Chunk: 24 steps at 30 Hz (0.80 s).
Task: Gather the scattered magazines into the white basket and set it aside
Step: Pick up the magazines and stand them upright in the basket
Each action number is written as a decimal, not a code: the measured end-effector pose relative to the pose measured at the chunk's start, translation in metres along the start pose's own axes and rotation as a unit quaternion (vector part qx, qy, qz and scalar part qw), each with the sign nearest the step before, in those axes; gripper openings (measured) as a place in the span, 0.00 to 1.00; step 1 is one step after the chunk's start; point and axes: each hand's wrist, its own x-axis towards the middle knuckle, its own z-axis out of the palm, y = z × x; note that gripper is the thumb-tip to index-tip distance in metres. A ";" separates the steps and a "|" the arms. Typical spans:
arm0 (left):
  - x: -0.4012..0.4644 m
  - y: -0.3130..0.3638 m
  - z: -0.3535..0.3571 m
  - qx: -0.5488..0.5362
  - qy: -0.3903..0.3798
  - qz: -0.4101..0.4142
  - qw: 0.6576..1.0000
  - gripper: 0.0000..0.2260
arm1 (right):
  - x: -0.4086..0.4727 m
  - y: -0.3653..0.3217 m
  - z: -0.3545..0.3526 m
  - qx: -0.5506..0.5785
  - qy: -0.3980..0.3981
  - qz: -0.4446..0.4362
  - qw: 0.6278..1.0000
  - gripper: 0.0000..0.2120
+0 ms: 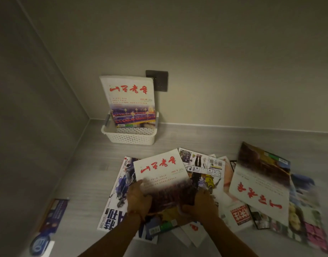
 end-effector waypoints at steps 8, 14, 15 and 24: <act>0.007 0.018 -0.020 -0.098 -0.106 -0.059 0.988 0.08 | -0.001 0.009 -0.005 -0.089 -0.020 -0.055 0.994 0.41; -0.004 0.034 -0.053 -0.129 -0.085 0.028 0.988 0.15 | 0.019 -0.015 -0.038 0.217 -0.022 -0.090 0.972 0.10; -0.005 0.036 -0.062 -0.138 -0.089 0.046 0.985 0.15 | 0.021 -0.023 -0.047 0.255 -0.036 -0.094 0.962 0.11; 0.049 0.074 -0.174 -0.167 0.012 0.178 0.970 0.14 | 0.034 -0.144 -0.134 0.259 0.090 -0.268 0.924 0.08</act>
